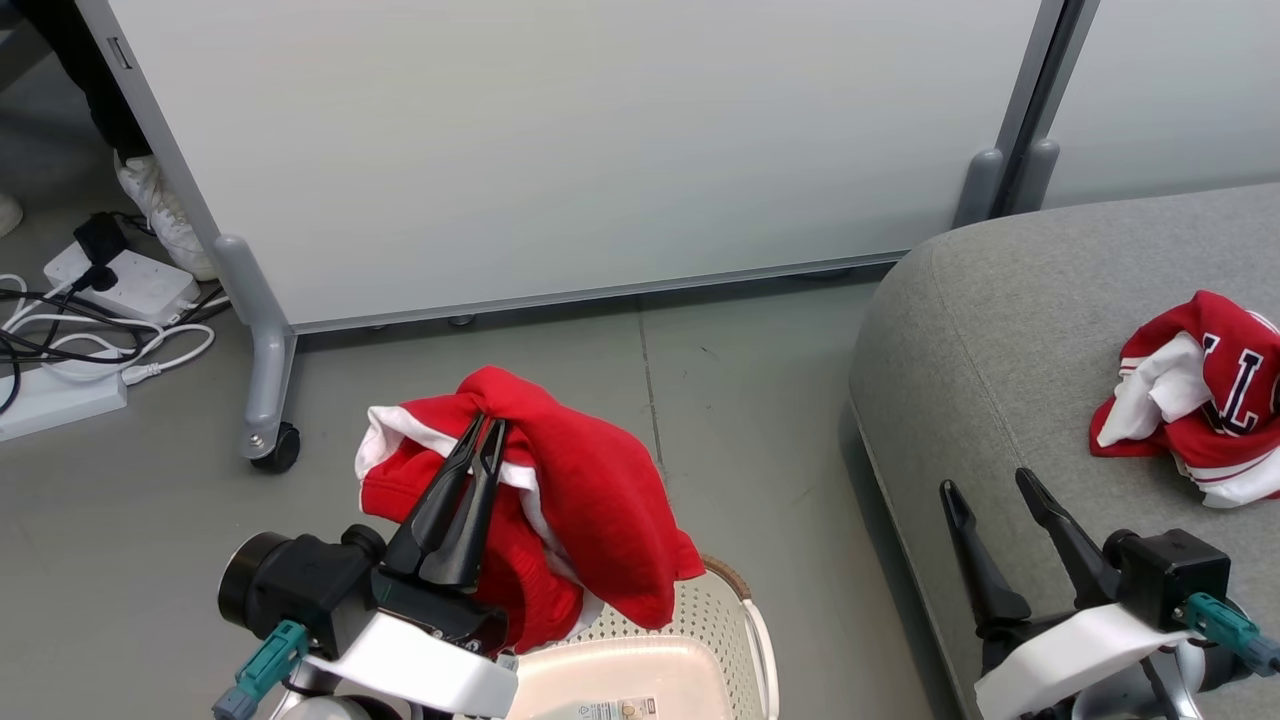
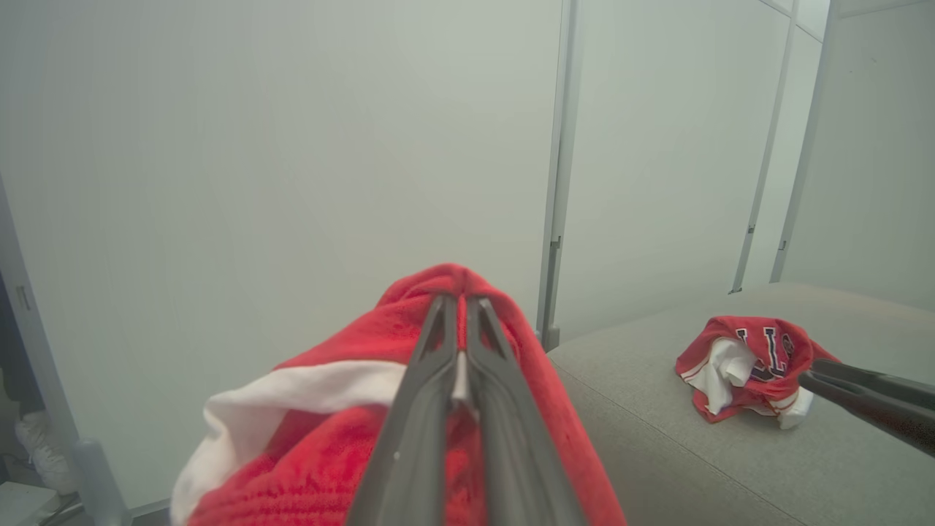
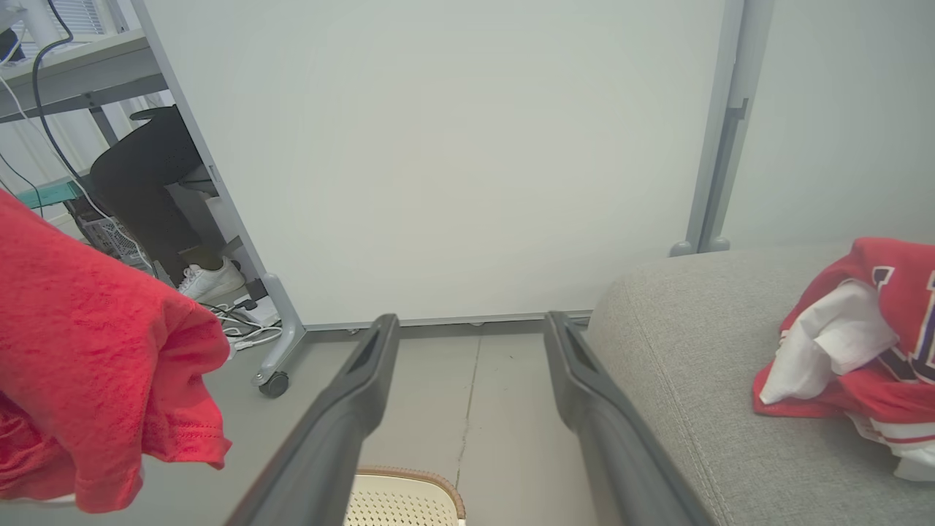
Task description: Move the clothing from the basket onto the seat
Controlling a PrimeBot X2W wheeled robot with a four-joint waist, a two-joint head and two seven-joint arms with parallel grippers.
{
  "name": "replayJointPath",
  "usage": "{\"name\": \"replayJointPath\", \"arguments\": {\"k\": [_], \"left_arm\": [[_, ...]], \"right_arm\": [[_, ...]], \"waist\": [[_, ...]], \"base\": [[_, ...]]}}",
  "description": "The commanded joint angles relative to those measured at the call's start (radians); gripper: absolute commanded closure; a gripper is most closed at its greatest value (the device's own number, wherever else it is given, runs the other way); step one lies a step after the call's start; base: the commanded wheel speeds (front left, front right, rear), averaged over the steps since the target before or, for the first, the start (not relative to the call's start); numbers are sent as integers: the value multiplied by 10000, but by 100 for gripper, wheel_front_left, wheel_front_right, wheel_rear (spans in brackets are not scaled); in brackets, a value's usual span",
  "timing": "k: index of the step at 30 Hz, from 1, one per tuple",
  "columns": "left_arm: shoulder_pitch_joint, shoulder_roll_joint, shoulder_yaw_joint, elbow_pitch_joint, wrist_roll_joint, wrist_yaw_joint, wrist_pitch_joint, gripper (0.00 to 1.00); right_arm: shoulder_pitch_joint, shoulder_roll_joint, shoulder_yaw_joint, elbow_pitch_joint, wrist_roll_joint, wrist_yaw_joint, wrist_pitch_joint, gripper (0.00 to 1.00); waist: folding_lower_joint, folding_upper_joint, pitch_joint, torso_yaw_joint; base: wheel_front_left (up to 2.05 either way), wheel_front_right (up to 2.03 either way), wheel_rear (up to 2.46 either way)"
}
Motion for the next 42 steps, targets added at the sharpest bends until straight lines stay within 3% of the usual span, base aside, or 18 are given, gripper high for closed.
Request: {"name": "replayJointPath", "arguments": {"k": [1,8,18,22,30,31,32,33,42], "left_arm": [[-66,83,7,25,-44,43,-31,100],[-182,125,-29,8,-45,18,-23,100],[-426,105,-187,90,-59,-79,-20,100],[-515,86,-333,150,-32,-144,17,100],[-774,31,-578,259,-57,-356,-55,100],[-817,21,-611,273,-71,-383,-65,100],[-844,2,-645,290,-73,-403,-69,100],[-865,-17,-690,314,-75,-421,-73,100],[-810,-28,-800,446,-102,-378,-117,100]], "right_arm": [[46,-58,23,-43,39,20,-20,0],[-439,-52,769,-212,235,20,-57,0],[-2241,-60,4346,218,1359,20,-140,0],[-3072,-68,5535,932,1740,20,-263,0],[-4836,-59,6899,3091,2531,20,-599,0],[-5051,-59,7015,3350,2519,20,-665,26],[-5216,-59,7124,3543,2638,20,-758,67],[-5335,-54,7263,3728,2777,20,-801,100],[-5939,-60,7616,4556,3426,20,-1447,100]], "waist": [[1,0,0,12],[1,0,40,41],[1,0,210,242],[1,0,307,353],[1,0,550,635],[1,0,551,675],[1,0,551,708],[1,0,547,741],[1,0,471,712]], "base": [[0,0,0],[0,0,0],[0,0,0],[0,0,0],[0,0,0],[0,0,0],[0,0,0],[0,0,0],[0,0,0]]}}
